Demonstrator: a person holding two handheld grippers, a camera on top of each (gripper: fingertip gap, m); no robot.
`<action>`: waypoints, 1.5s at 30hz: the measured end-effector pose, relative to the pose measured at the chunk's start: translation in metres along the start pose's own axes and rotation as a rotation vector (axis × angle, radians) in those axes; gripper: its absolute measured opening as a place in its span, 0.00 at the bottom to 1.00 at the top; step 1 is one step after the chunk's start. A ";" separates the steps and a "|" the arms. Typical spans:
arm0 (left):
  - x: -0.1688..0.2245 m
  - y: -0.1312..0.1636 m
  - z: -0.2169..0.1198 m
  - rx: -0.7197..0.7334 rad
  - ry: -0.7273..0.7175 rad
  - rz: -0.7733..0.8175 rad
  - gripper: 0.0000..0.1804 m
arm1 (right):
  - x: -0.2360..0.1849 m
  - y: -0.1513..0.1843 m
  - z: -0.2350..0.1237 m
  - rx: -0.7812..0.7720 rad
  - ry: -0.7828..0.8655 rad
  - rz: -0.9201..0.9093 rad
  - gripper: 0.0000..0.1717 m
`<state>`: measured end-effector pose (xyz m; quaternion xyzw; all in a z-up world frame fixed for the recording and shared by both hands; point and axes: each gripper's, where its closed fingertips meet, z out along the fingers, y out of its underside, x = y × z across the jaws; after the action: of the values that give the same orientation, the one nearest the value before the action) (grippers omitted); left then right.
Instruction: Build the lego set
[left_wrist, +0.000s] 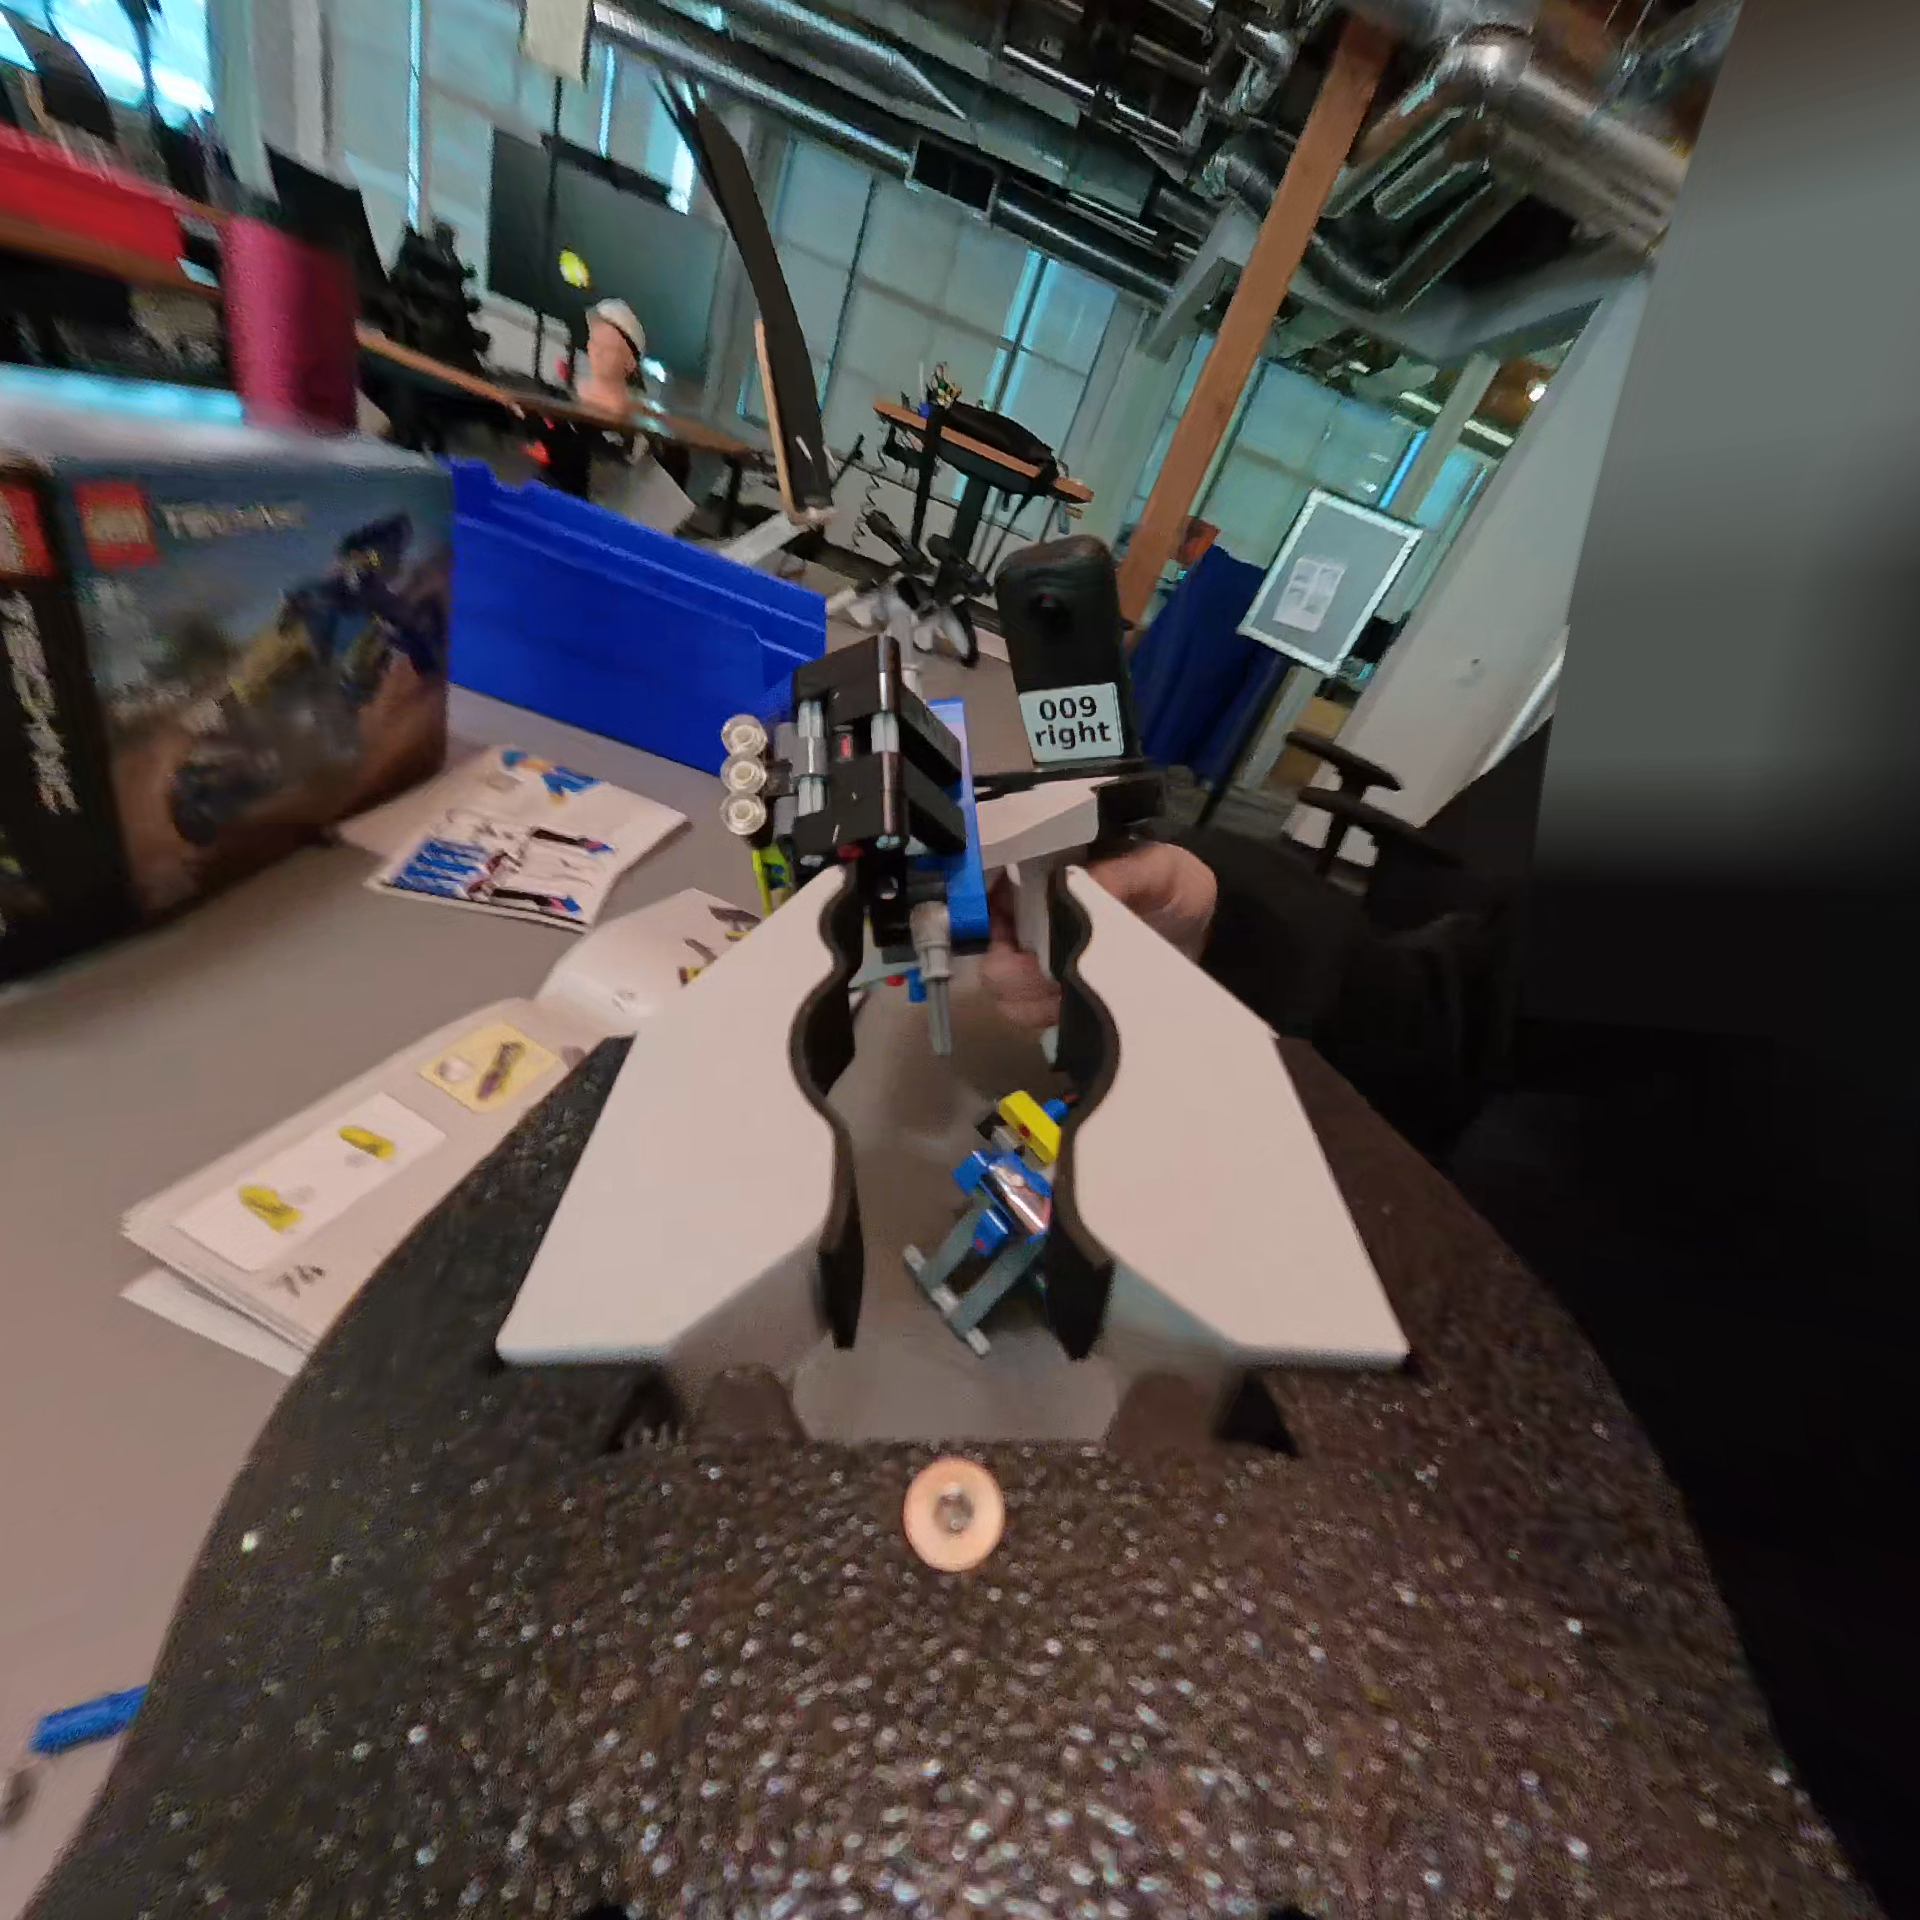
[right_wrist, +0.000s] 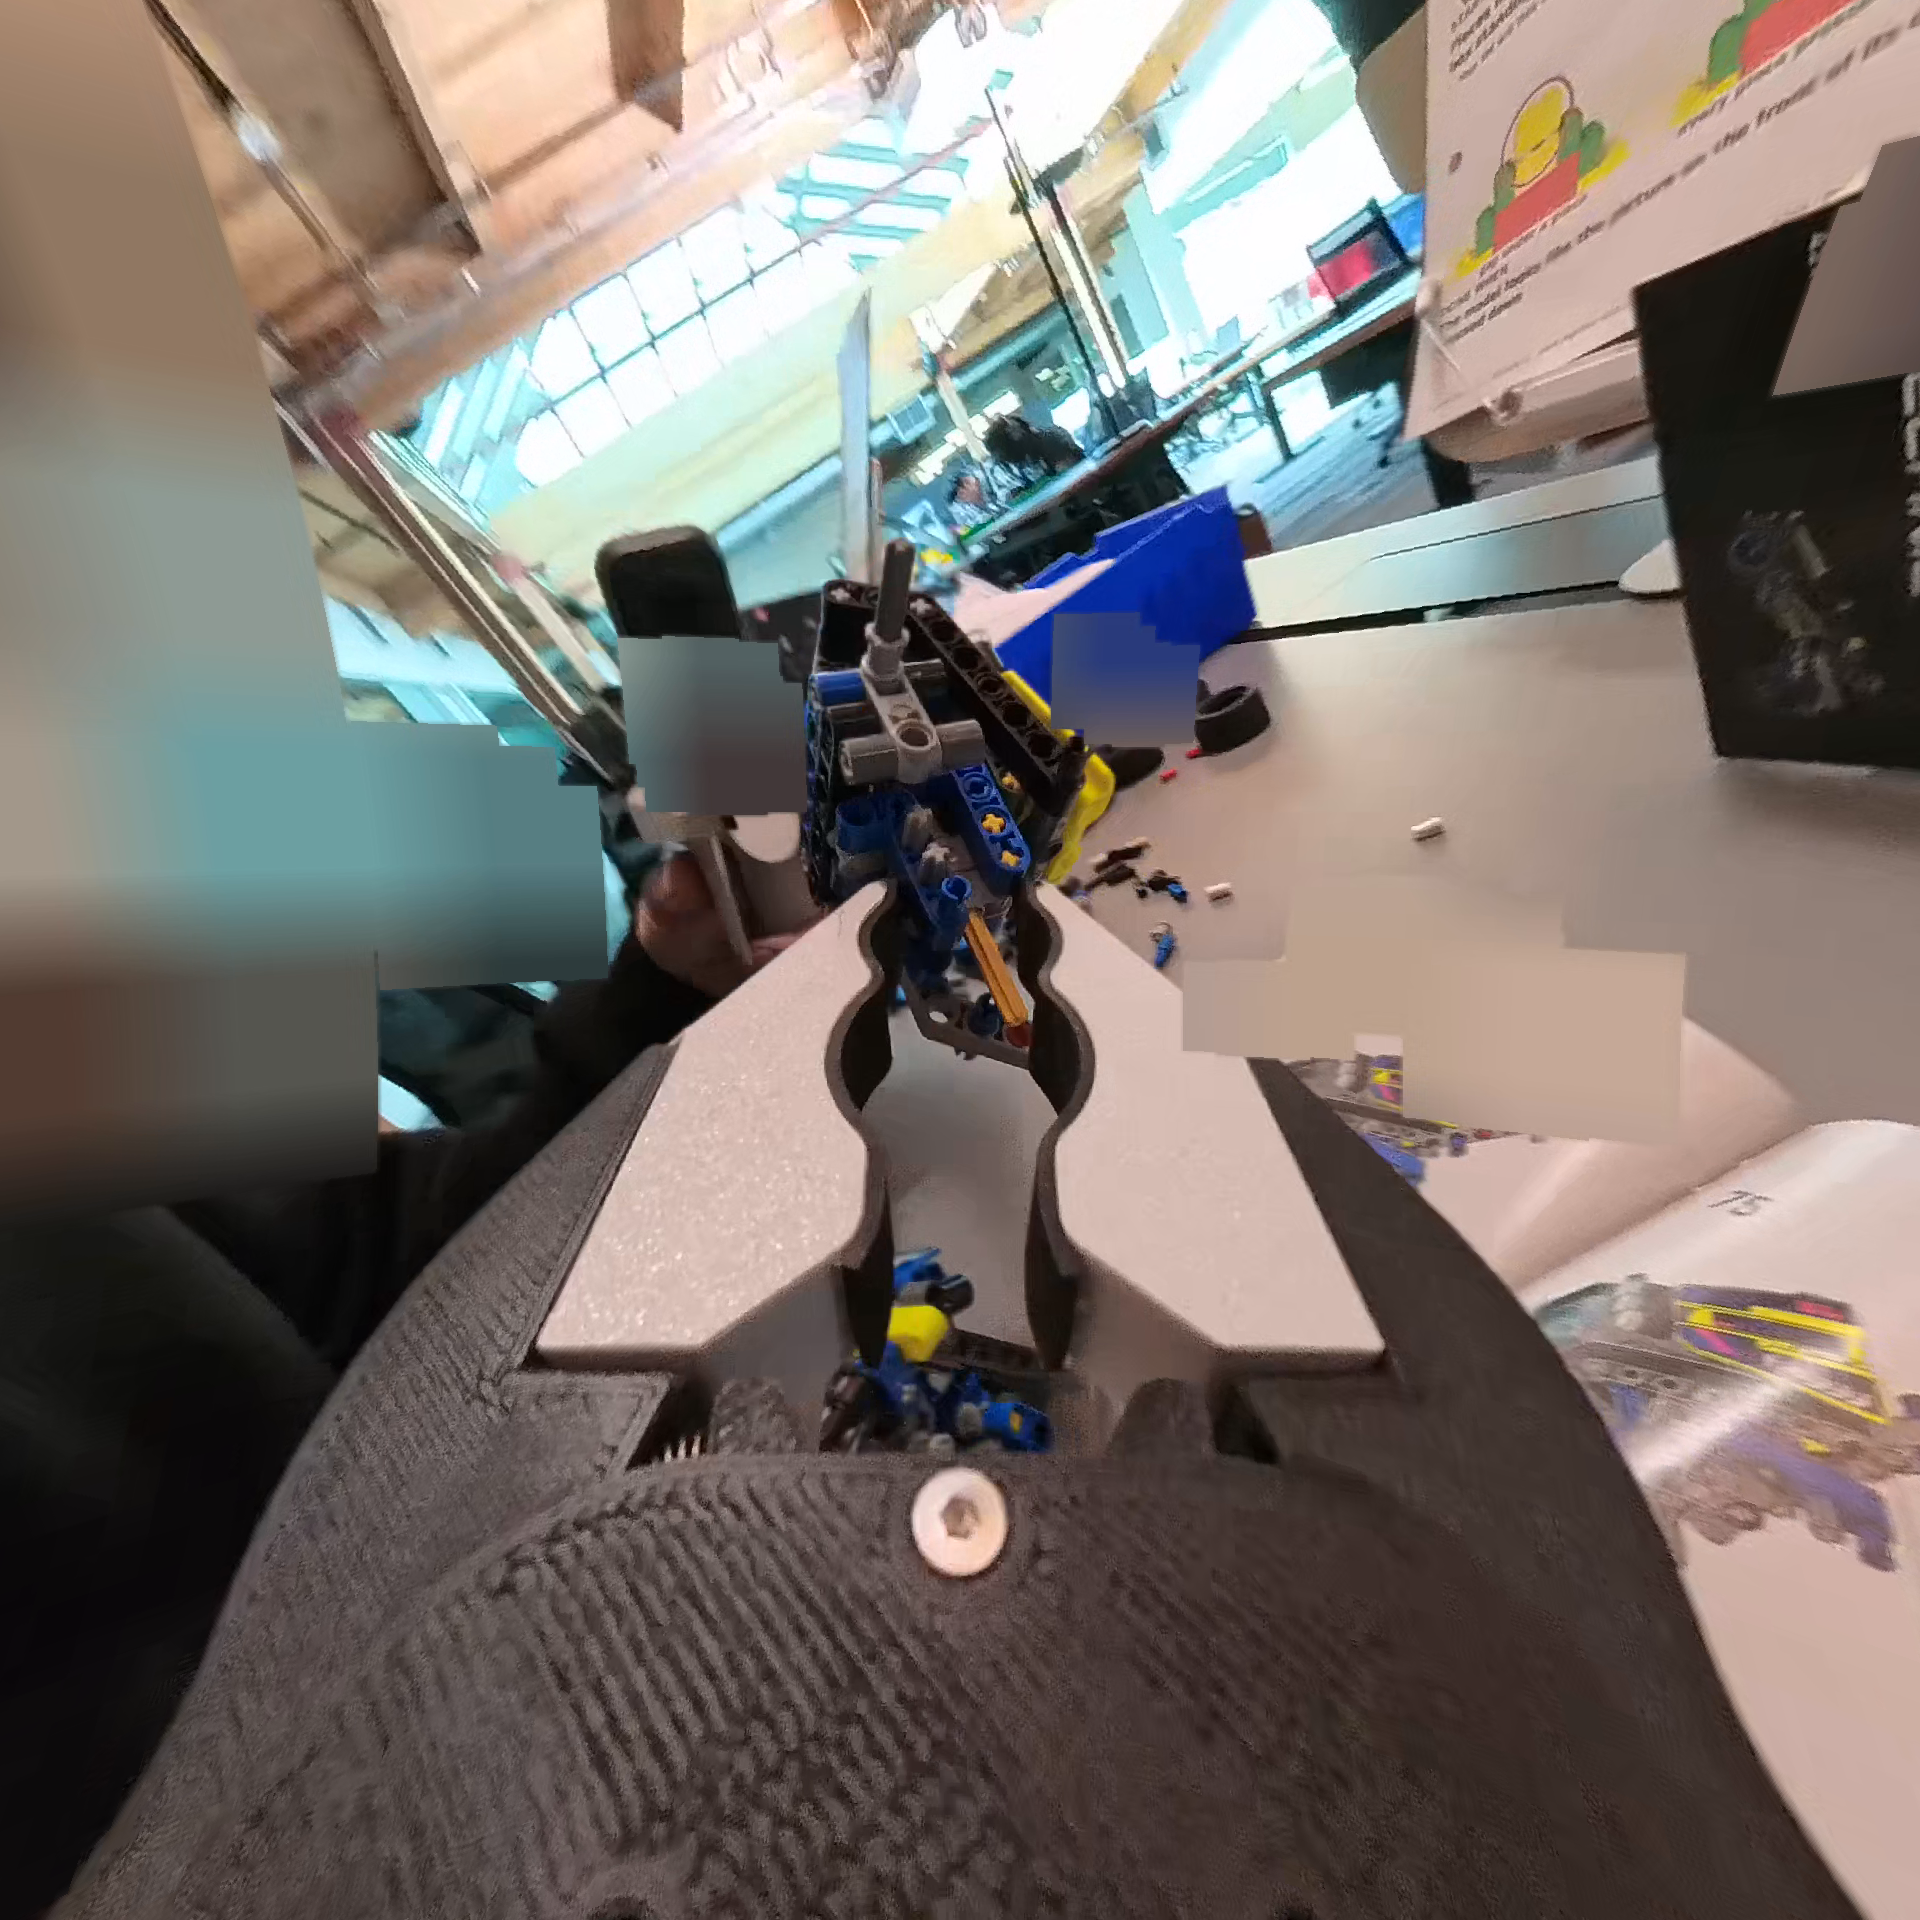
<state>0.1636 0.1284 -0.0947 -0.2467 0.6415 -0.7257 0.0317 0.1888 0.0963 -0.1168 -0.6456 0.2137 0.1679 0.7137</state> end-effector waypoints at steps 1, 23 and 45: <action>0.000 -0.003 -0.001 0.009 -0.026 0.050 0.18 | -0.002 -0.004 -0.002 0.026 -0.032 0.037 0.11; -0.011 -0.003 0.000 -0.039 -0.236 0.359 0.18 | -0.010 0.004 0.002 0.012 -0.151 0.269 0.10; -0.013 0.004 0.005 -0.104 -0.296 0.566 0.18 | -0.019 -0.014 -0.006 -0.060 0.167 -0.910 0.10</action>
<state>0.1754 0.1282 -0.1019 -0.1627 0.7094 -0.6105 0.3124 0.1793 0.0894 -0.0952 -0.7055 -0.0395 -0.2087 0.6761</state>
